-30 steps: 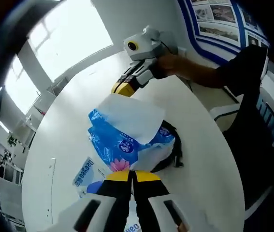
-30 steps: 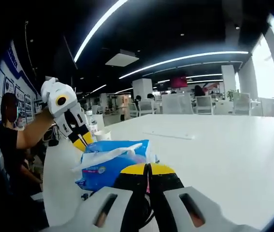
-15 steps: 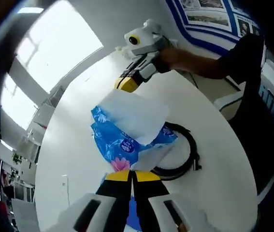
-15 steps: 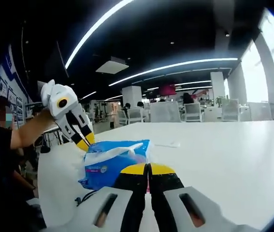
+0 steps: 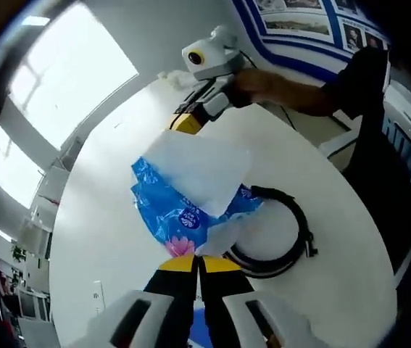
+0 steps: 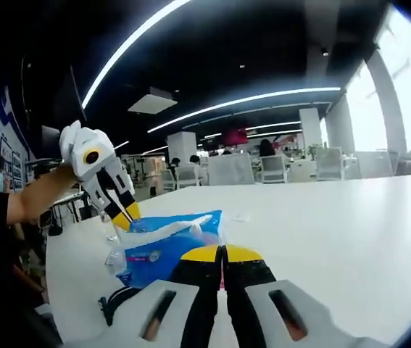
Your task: Arrange the tabletop items into an orderly group along one side of the table until the central work area is clear of visible clutter.
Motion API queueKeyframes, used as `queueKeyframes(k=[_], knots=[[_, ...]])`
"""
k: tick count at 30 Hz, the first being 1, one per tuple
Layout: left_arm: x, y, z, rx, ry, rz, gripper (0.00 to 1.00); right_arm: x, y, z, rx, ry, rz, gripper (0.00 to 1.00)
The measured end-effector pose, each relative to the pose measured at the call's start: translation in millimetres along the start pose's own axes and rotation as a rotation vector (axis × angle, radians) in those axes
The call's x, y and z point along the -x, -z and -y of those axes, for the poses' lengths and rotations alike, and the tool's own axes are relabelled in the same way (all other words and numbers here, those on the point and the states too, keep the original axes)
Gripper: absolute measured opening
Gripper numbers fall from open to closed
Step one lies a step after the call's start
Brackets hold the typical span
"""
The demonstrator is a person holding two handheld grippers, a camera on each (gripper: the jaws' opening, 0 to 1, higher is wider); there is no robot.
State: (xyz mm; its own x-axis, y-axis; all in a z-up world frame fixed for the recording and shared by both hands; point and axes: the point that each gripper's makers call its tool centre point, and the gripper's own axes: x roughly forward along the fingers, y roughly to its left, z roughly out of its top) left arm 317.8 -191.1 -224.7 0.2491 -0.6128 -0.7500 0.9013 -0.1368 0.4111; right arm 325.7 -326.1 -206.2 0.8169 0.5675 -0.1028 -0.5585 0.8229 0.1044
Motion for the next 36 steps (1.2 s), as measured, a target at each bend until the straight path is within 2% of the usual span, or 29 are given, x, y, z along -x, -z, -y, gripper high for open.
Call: queueKeyframes(k=[8,11,20,36], knots=[[-4.7,-6.3,-6.2,-0.037,0.028,0.020,0.00,6.1,-2.2,7.1,-0.011,0.030,0.007,0.00],[-8.4,-8.5,-14.1,-0.059,0.011,0.036,0.00,8.6,-2.4,12.0,0.006,0.066,0.005,0.00],[-28.2,-5.0,-19.5,-0.086,0.041,0.024,0.00,10.7,-1.9,18.9,-0.014,0.099,0.010,0.00],[-62.4,-4.5,-36.1,-0.103,0.084,0.001,0.00,9.3,21.2,44.8,-0.050,0.152,-0.036,0.00]])
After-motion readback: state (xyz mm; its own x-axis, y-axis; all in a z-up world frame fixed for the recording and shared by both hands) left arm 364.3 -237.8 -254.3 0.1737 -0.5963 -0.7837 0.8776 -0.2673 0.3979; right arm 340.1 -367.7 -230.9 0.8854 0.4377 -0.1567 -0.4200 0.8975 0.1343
